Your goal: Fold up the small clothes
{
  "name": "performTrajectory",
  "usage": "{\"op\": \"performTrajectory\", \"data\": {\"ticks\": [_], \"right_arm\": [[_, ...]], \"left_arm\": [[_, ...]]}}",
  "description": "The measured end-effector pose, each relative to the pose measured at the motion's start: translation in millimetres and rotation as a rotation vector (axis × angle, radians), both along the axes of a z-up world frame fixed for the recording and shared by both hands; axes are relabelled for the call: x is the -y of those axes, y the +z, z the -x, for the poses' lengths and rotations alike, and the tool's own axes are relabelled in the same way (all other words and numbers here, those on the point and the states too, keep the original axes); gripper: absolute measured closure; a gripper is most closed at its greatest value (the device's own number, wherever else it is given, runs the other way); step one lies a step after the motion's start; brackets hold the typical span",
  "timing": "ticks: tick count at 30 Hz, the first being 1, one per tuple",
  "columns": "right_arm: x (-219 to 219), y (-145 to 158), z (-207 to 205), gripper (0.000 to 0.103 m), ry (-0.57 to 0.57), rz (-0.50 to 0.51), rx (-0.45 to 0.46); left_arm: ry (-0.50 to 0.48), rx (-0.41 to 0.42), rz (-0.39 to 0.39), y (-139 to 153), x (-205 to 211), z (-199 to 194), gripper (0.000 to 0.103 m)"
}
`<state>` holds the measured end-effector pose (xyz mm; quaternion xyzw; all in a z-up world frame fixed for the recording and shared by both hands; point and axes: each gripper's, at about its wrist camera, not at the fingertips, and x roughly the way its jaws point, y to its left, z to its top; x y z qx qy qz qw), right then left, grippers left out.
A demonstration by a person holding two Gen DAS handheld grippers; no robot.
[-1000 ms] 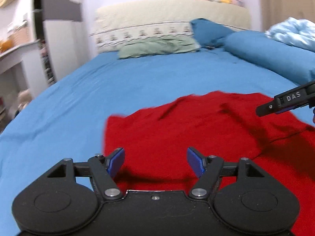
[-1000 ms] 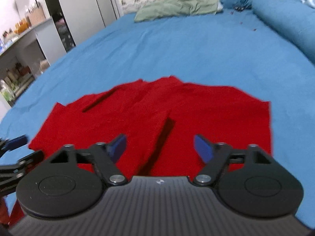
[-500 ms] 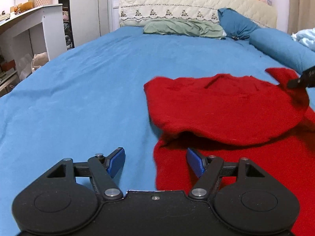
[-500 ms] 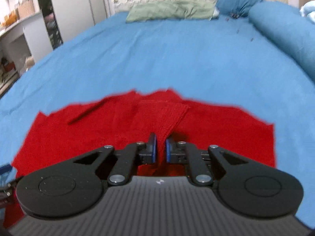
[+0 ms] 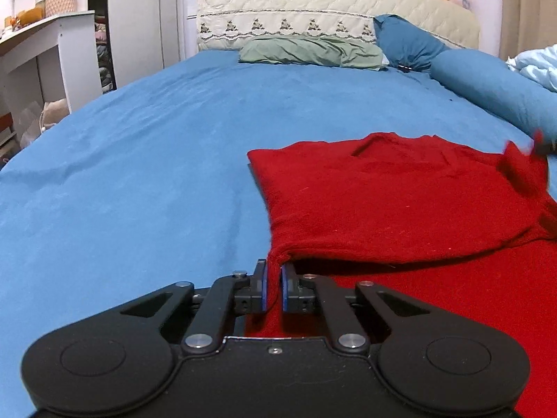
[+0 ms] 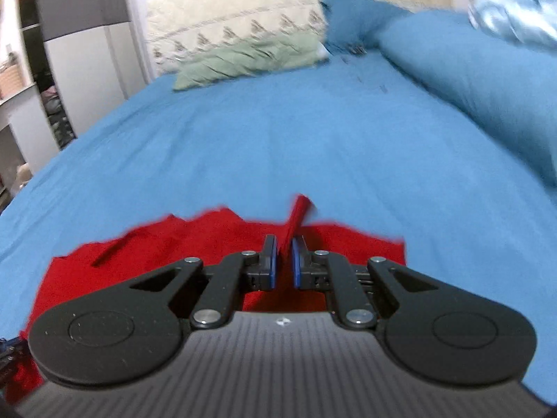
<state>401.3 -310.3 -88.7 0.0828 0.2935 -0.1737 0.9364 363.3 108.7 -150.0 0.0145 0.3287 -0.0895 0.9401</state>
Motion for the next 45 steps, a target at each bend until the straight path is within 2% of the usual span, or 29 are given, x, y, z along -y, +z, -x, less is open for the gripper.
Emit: {"op": "performTrajectory", "data": {"ticks": [5,9,11,13,15,16,17,19,23,28,30,31,32,33,34,36,38,40,43,45], "right_arm": [[21.8,-37.2,23.2,0.077,-0.077,-0.041,-0.075],[34.8,-43.2,34.6,0.074,-0.082,-0.102,-0.049],[37.3,-41.7,37.0,0.051,-0.083,-0.123,-0.027],[40.7,-41.8,31.3,0.051,-0.095,-0.155,-0.026],[43.8,-41.9,24.5,0.052,-0.115,-0.166,-0.042],[43.9,-42.0,22.6,0.062,-0.119,-0.162,-0.051],[43.5,-41.3,21.1,0.083,-0.122,-0.149,-0.063],[40.2,-36.9,20.8,0.083,-0.132,-0.097,-0.078],[32.8,-21.6,47.9,0.083,-0.157,-0.075,-0.002],[26.5,-49.6,51.1,0.081,-0.123,0.008,-0.114],[22.6,-48.6,55.2,0.07,-0.134,0.017,-0.083],[18.6,-45.3,58.2,0.047,-0.13,0.019,-0.062],[11.9,-41.1,62.6,0.019,-0.115,0.038,-0.026],[3.4,-36.6,67.5,0.009,-0.106,0.08,0.018],[-3.7,-34.0,70.6,0.003,-0.103,0.123,0.048],[-14.0,-31.8,68.7,0.003,-0.054,0.151,0.071],[-16.9,-33.1,62.6,0.003,-0.027,0.149,0.064],[-16.2,-38.8,56.1,0.003,0.011,0.127,0.041],[-9.4,-54.1,48.9,0.003,0.042,0.107,-0.026],[0.2,-63.9,48.7,0.003,0.03,0.101,-0.069]], "left_arm": [[0.005,0.011,-0.035,-0.1,7.7,0.7,0.095],[0.009,0.012,-0.033,-1.4,8.5,-0.4,0.092],[0.017,0.011,-0.022,-2.0,7.2,-1.0,0.091],[0.023,0.01,-0.012,-2.2,7.9,-1.2,0.09],[0.027,0.013,-0.009,-2.0,8.6,-1.3,0.089],[0.03,0.014,-0.007,-2.3,9.0,-1.5,0.089],[0.032,0.015,-0.002,-2.9,8.7,-1.6,0.089],[0.035,0.012,0.014,-3.3,8.1,-2.3,0.088],[0.036,0.004,0.035,-2.9,4.2,-3.4,0.088],[0.036,0.005,0.007,0.1,7.8,-0.7,0.088],[0.027,0.035,-0.021,9.4,10.2,5.5,0.088],[0.016,0.069,-0.036,16.1,14.2,10.6,0.08],[0.004,0.106,-0.047,23.9,18.6,15.1,0.074],[-0.015,0.139,-0.041,31.4,23.4,18.0,0.058],[-0.044,0.163,-0.022,37.2,27.8,18.7,0.047],[-0.114,0.191,-0.021,44.8,41.1,16.0,0.045],[-0.141,0.205,-0.037,41.8,52.2,10.7,0.041],[-0.16,0.126,-0.026,28.9,59.1,-5.2,0.04],[-0.096,0.002,-0.012,3.5,55.9,-26.2,0.04],[-0.087,-0.003,0.041,0.3,48.1,-26.3,0.04]]}}
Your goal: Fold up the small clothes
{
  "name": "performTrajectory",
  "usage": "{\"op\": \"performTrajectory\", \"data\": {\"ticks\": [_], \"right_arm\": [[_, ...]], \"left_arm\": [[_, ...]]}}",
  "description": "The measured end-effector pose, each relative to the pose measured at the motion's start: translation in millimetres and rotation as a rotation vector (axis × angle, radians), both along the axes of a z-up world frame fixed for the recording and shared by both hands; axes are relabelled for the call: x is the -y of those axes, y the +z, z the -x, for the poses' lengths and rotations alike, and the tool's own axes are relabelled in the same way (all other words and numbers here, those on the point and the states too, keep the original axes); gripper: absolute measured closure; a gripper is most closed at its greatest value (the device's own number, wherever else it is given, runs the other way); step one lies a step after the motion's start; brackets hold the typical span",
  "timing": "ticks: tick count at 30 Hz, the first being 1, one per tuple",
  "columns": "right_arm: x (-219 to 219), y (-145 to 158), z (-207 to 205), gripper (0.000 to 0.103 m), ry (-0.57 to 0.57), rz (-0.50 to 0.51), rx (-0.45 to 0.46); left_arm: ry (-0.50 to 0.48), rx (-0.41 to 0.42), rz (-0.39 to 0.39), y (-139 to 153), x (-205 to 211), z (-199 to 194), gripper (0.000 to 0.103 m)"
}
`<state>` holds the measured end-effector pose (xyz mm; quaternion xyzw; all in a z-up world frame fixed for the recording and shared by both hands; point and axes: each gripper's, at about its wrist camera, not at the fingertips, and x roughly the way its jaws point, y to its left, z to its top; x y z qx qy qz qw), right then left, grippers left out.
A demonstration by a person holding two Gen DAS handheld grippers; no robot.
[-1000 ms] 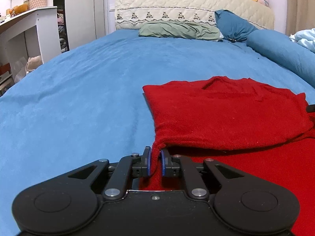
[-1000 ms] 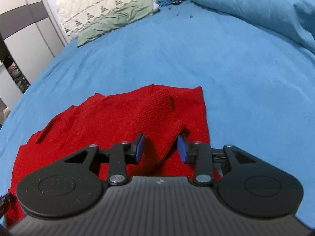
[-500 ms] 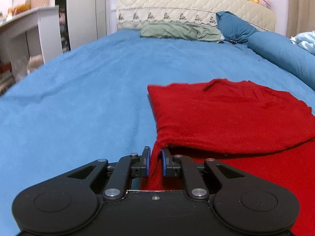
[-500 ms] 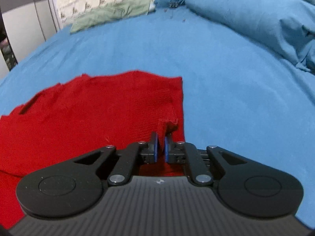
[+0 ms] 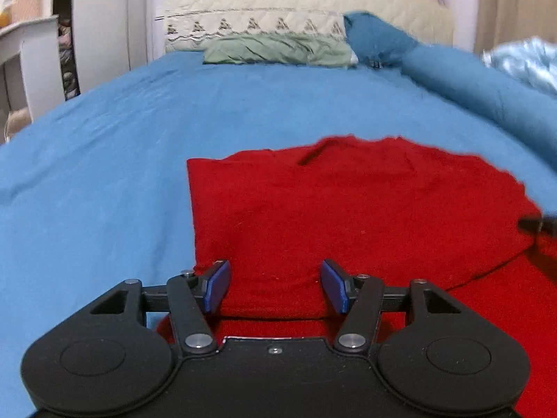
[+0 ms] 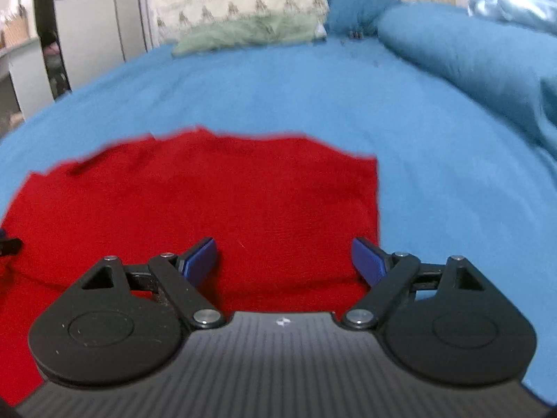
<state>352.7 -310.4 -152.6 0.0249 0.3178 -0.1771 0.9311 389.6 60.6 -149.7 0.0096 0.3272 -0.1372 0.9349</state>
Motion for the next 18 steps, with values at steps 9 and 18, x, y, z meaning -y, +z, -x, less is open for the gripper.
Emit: {"op": "performTrajectory", "data": {"ticks": [9,18], "right_arm": [[22.1,28.7,49.3,0.0,-0.044,-0.089,0.127],[-2.4,155.0,162.7,0.0,0.1,-0.124,0.178]], "left_arm": [[0.016,0.018,-0.039,41.3,0.5,15.8,0.037],[0.02,0.068,-0.03,151.9,-29.6,125.3,0.001]]}}
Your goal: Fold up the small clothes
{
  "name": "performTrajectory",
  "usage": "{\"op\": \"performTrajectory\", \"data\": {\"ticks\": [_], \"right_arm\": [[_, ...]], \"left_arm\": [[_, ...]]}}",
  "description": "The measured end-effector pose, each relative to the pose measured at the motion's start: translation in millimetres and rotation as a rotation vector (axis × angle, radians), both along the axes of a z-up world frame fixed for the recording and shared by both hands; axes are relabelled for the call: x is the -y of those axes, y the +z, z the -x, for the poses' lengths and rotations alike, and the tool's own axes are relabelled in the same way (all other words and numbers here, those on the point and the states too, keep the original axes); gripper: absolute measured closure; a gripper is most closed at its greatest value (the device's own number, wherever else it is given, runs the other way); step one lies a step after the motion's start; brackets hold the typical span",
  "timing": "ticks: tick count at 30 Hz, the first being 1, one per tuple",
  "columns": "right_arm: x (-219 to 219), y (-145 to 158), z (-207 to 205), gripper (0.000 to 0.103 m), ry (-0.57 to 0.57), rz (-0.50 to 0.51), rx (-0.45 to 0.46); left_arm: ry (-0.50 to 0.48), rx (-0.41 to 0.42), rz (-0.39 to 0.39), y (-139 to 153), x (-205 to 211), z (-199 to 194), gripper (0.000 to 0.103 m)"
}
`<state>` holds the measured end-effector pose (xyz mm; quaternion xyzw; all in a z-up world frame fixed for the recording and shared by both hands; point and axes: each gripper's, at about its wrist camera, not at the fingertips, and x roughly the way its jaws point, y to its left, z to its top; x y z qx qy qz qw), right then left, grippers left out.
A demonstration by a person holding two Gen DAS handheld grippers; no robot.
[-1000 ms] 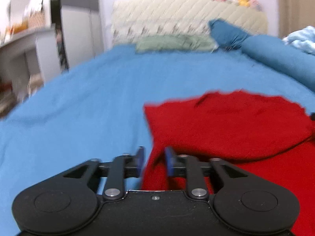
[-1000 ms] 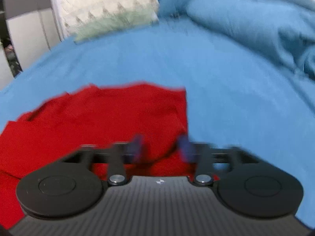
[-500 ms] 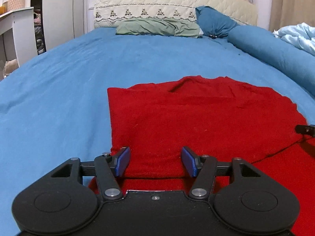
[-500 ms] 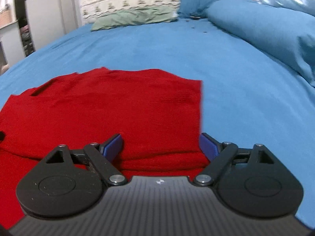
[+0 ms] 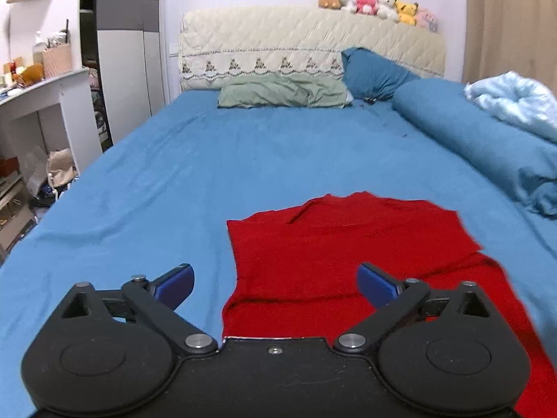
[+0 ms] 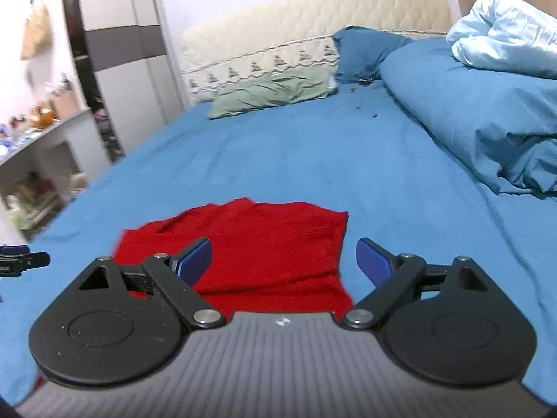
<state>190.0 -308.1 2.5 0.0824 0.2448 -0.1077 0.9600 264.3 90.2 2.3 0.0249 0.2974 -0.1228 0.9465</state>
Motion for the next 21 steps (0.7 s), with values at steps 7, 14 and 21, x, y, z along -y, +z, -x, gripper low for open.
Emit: {"op": "performTrajectory", "data": {"ticks": [7,14,21], "right_arm": [[-23.3,36.7,106.7,0.0,0.032,-0.036,-0.087],[-38.7,-25.3,186.9,0.001,0.008,-0.101,-0.245],[-59.3,-99.3,209.0,0.018,-0.036,-0.083,-0.357]], "left_arm": [[0.011,-0.098,0.062,9.1,-31.6,90.7,0.001],[0.055,-0.239,0.097,-56.0,-45.4,149.4,0.014],[0.121,-0.321,0.067,-117.1,-43.2,162.6,0.046]]}}
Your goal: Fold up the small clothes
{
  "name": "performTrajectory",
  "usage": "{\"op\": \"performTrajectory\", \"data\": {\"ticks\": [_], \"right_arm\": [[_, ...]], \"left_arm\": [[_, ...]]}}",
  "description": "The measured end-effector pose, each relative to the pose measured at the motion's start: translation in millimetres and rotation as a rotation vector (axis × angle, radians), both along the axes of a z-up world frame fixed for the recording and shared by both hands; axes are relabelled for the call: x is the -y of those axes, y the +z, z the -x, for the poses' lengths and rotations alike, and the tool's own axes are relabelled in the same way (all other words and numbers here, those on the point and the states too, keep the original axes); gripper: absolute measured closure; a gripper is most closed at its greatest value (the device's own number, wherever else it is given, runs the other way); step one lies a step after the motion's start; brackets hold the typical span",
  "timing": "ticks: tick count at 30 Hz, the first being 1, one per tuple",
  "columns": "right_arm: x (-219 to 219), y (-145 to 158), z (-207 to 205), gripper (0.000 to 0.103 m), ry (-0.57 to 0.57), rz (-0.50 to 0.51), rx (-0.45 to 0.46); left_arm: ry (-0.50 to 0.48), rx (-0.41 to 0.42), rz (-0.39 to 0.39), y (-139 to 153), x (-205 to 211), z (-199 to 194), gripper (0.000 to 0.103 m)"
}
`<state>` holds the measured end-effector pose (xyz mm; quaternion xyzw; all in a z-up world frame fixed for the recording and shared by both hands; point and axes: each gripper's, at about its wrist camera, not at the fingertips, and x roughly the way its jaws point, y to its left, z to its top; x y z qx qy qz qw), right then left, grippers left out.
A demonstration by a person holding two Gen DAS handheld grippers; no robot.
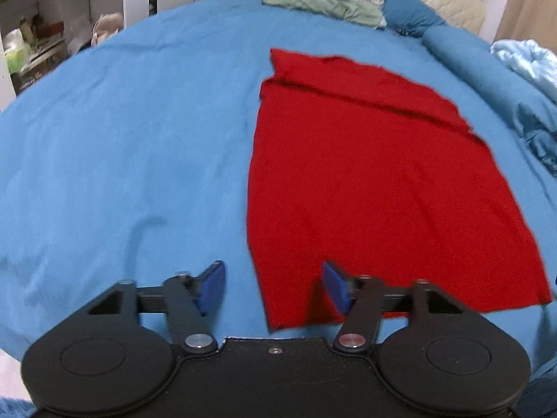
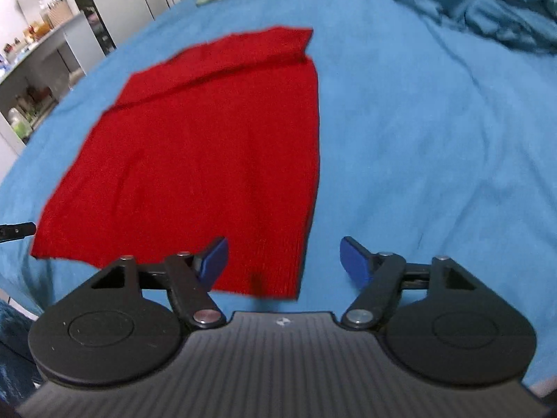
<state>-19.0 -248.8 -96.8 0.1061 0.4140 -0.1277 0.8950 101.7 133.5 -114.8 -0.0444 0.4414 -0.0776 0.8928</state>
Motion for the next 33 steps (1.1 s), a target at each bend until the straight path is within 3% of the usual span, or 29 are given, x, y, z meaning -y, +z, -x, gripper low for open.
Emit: {"op": "performTrajectory", "data": {"ticks": [3,9,12,14,16,17,20,23,27,33], "right_arm": [[-8.7,-16.0,2.8,0.019,-0.006,0.012,-0.01],[-14.3,-37.0,-4.3,0.032,-0.037,0.037,-0.04],[-12.5,-39.8,-6.7,0.04,-0.039,0.04,-0.034],[-15.5,-40.4,-8.4,0.059,-0.028,0.04,-0.031],[-19.3,-40.5,-8.7,0.07,-0.007,0.033,-0.032],[-20.5,-39.8,-9.7,0.077,-0.001,0.034,-0.033],[-19.8,-34.2,-8.8,0.081,0.003,0.025,-0.033],[-12.2,-18.4,-5.5,0.082,-0.011,-0.031,0.003],[1.5,21.0,-2.7,0.083,-0.032,-0.136,0.11],[26.9,88.1,-51.1,0.083,-0.021,-0.195,0.277]], "left_arm": [[0.0,0.015,-0.013,-10.5,4.9,-0.1,0.047],[-0.008,0.062,-0.067,-20.8,9.3,10.8,0.052],[-0.022,0.069,-0.087,-21.5,14.1,12.3,0.062],[-0.037,0.067,-0.099,-20.9,15.1,11.2,0.075],[-0.048,0.064,-0.097,-18.8,15.8,11.5,0.093],[-0.052,0.062,-0.101,-17.8,15.6,11.6,0.094],[-0.051,0.057,-0.092,-11.1,15.6,12.3,0.097],[-0.044,0.083,-0.071,6.9,13.6,13.6,0.097],[-0.045,0.192,0.007,50.1,8.1,11.3,0.097],[-0.033,0.322,0.058,108.9,13.6,-50.5,0.097]]}}
